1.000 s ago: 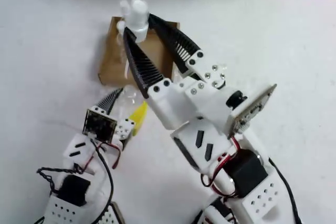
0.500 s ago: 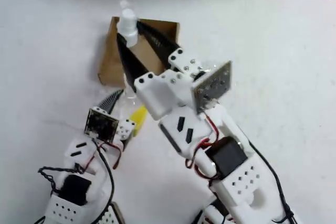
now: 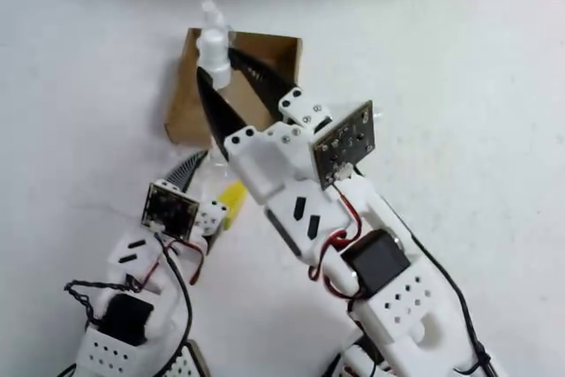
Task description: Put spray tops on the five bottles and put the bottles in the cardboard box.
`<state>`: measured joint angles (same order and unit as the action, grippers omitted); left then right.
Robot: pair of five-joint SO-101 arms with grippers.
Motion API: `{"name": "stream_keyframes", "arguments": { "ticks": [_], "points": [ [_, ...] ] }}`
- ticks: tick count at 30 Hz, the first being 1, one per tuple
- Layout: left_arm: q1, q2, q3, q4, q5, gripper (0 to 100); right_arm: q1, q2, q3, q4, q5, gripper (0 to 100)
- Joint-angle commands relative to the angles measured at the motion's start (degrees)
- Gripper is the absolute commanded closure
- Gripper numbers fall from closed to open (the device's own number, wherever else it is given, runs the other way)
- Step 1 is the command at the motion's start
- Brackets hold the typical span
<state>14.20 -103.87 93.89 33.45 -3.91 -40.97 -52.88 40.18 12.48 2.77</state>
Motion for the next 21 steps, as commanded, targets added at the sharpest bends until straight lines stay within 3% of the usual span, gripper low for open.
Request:
{"name": "stream_keyframes", "arguments": {
  "ticks": [1,9,21],
  "points": [
    [-0.31,-0.92,-0.7,-0.53,-0.18,98,0.66,-0.04,1.41,-1.19,-0.09,98.2],
    [-0.48,-0.92,-0.7,-0.53,-0.18,98,0.66,-0.04,5.98,-6.73,-0.09,98.2],
    [-0.57,-0.92,-0.7,-0.62,-0.26,98,-0.57,-0.13,14.15,-6.29,-0.09,97.7]
  ]
}}
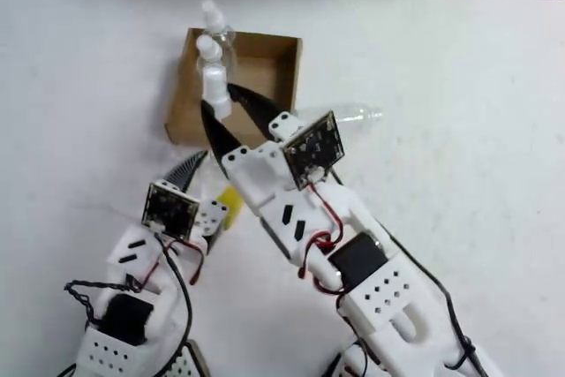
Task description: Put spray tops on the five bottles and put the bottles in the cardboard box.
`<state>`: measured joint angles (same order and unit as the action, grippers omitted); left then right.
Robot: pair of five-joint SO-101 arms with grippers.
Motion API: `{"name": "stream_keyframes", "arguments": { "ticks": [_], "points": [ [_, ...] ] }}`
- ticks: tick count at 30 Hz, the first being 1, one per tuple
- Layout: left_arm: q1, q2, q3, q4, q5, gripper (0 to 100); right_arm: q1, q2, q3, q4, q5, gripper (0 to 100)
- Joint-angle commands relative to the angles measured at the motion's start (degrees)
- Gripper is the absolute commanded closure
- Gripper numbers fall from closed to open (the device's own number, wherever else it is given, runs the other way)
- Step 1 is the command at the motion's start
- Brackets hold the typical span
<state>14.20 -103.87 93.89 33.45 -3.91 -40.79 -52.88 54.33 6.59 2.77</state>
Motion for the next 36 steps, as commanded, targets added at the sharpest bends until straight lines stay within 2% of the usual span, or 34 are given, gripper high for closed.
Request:
{"name": "stream_keyframes", "arguments": {
  "ticks": [1,3,7,9,17,22,24,30,36],
  "points": [
    [-0.57,-0.92,-0.7,-0.62,-0.26,98,-1.36,-0.13,0.0,1.19,-0.09,97.6],
    [-0.57,-0.92,-0.7,-0.62,-0.26,98,-2.42,-0.31,-0.53,5.41,-0.09,95.8],
    [-0.57,-0.92,-0.7,-0.62,-0.26,98,-4.7,-3.74,-1.14,12.44,-0.09,82.7],
    [-0.57,-0.92,-0.7,-0.62,-0.26,98,-4.79,-6.29,-1.14,14.81,-0.09,79.4],
    [-0.57,-0.92,-0.7,-0.62,-0.26,98,-4.35,-21.49,-1.23,23.96,-0.09,86.2],
    [-0.57,-0.92,-0.7,-0.62,-0.26,98,1.1,-26.07,-0.79,30.29,-0.09,99.1],
    [-0.57,-0.92,-0.79,-0.62,-0.26,98,3.74,-26.24,0.62,32.31,-0.09,96.8],
    [-3.82,-0.92,-1.14,-0.7,0.0,98,9.54,-27.91,12.66,32.48,-0.09,98.2],
    [-8.13,-0.75,-1.14,-4.13,8.53,98,10.68,-31.25,24.44,26.24,-0.26,98.2]
  ]
}}
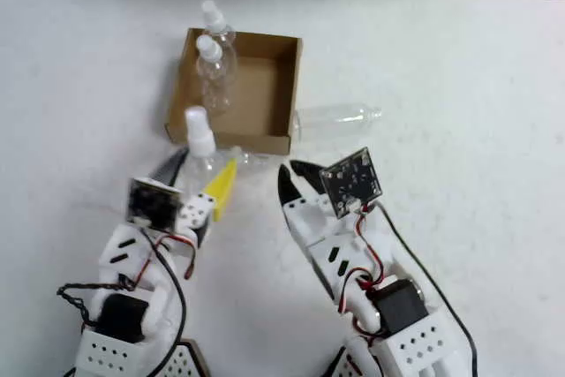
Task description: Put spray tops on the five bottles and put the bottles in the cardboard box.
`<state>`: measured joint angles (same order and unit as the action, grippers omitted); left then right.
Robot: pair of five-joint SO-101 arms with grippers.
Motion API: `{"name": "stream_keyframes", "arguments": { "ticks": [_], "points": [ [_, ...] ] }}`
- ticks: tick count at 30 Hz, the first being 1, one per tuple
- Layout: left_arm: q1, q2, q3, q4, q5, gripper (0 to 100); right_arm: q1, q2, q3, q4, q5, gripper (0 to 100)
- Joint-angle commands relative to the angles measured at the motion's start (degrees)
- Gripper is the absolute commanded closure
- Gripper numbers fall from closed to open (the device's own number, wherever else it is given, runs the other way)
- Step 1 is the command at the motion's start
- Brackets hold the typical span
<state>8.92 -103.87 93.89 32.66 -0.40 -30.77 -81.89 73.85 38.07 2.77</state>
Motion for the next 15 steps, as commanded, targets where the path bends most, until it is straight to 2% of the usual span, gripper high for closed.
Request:
{"name": "stream_keyframes", "arguments": {
  "ticks": [1,4,8,11,15],
  "points": [
    [-3.21,-0.75,-1.14,-3.96,5.63,98,0.57,-2.77,7.3,-7.34,-1.58,98.2],
    [-4.7,-0.75,-1.58,-6.15,6.15,98,0.57,-4.44,14.51,-13.76,-7.74,98.2],
    [-7.43,-0.57,-4.22,-7.82,8.53,98,-4.79,-7.96,22.86,-20.35,-9.05,98.3],
    [-6.73,-0.4,-6.42,-7.56,11.87,98,-10.59,-10.51,23.21,-19.03,-9.05,98.3],
    [-6.64,4.97,-11.52,-7.74,12.4,98,-13.76,-13.32,23.3,-15.08,-9.05,98.3]
  ]
}}
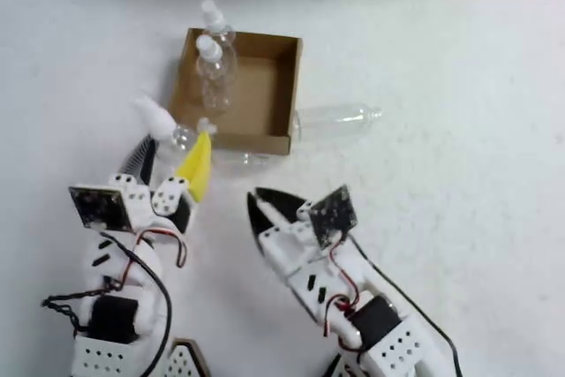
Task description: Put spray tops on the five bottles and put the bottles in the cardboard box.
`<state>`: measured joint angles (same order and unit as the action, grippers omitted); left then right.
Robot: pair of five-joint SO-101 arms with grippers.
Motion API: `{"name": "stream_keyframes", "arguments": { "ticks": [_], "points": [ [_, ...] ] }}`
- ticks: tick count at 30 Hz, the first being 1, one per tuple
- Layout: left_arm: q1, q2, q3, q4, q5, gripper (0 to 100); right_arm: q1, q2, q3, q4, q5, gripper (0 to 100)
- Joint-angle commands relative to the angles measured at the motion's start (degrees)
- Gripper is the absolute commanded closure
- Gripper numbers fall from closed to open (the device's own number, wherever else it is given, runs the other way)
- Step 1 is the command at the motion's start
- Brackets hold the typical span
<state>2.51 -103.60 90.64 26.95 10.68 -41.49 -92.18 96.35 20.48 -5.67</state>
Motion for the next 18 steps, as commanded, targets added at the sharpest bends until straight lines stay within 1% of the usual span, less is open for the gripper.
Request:
{"name": "stream_keyframes", "arguments": {
  "ticks": [1,4,9,12,14,18],
  "points": [
    [-0.22,7.25,-10.46,-2.29,1.41,98,-3.03,-3.65,0.79,3.38,-0.62,98.3],
    [1.1,17.19,-18.9,-2.2,1.58,98,-2.95,-5.32,0.79,5.32,-0.62,98.3],
    [7.08,35.12,-32.97,-1.76,1.58,98,-2.86,-8.04,0.79,8.22,-0.62,98.3],
    [9.54,42.51,-39.38,1.14,1.58,98,-1.36,-9.1,0.7,8.92,-0.62,98.3],
    [11.47,45.67,-41.41,2.55,1.49,98,-0.13,-9.19,0.7,8.92,-0.62,98.3],
    [16.66,46.73,-40.26,2.64,1.23,98,1.54,-9.36,0.7,8.48,-0.62,98.3]
  ]
}}
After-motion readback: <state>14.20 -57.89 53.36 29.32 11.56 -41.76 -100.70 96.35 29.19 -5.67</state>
